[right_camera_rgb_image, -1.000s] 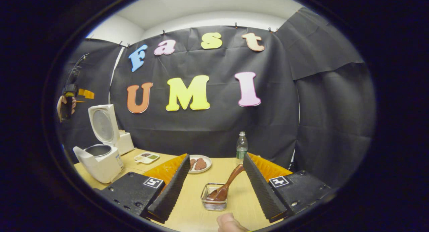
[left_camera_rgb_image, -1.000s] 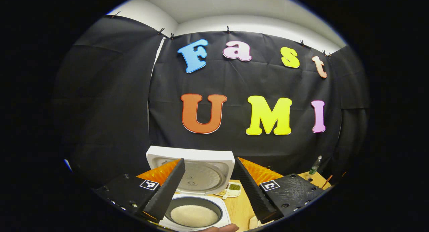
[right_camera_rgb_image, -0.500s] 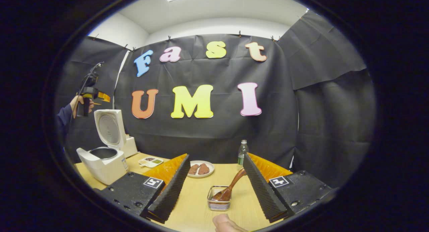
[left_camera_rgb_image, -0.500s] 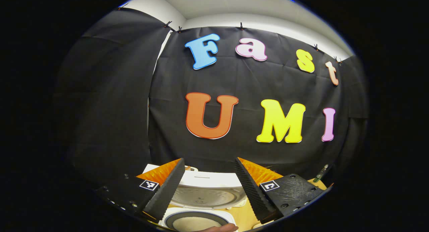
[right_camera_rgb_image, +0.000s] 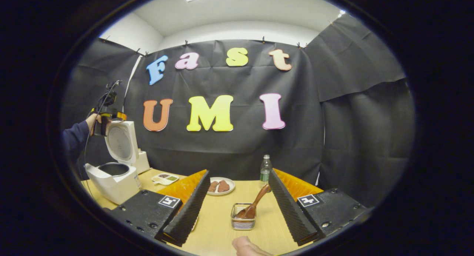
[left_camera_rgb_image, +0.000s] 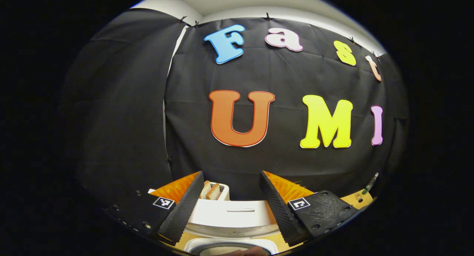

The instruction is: Close the left gripper, press the button to open the rice cooker; take a wooden spoon from the chopstick holder with the right hand, scoop a spoonful of rice and pour it into the rice cooker, then put the wooden spoon back into the chopstick holder.

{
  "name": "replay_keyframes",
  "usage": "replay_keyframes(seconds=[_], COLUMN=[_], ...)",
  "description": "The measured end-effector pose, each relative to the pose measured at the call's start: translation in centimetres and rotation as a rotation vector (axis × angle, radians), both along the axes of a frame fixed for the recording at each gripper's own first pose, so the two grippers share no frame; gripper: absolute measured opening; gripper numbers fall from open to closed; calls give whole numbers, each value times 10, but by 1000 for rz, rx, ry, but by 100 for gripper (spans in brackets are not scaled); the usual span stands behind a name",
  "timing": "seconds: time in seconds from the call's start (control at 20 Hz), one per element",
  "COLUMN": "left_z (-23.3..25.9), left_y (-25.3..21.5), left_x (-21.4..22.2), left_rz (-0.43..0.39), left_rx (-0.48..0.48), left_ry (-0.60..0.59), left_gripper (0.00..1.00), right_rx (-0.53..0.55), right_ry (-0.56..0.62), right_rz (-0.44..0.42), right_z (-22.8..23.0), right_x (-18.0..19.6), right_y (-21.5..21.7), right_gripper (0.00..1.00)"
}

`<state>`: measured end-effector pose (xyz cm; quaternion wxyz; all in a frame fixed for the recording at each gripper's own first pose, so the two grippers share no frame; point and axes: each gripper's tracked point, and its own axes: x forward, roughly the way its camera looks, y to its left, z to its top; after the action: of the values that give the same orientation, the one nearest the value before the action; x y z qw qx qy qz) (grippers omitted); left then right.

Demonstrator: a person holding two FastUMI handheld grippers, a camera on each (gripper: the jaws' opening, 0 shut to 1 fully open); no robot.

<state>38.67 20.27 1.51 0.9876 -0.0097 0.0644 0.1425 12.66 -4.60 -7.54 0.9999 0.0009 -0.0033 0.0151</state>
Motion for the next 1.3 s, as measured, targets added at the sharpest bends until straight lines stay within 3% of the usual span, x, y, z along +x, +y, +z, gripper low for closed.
replay_keyframes(seconds=[0.1, 0.25, 0.7, 1.3], left_z=[-2, -5, -19, -112], left_y=[0, -3, -20, -57], left_x=[0, -11, -64, -158], left_rz=[8, -2, 23, 1], left_rx=[33, 8, 24, -54], left_ry=[21, 52, 107, 281], left_gripper=[97, 97, 97, 96], right_rx=[-6, -13, -8, 3], right_ry=[7, 37, 8, 31], right_rz=[3, 35, 62, 158], right_z=[-1, -5, 8, -14], right_x=[-1, -4, -57, -114], right_y=[9, 28, 42, 59], right_gripper=[99, 99, 99, 99])
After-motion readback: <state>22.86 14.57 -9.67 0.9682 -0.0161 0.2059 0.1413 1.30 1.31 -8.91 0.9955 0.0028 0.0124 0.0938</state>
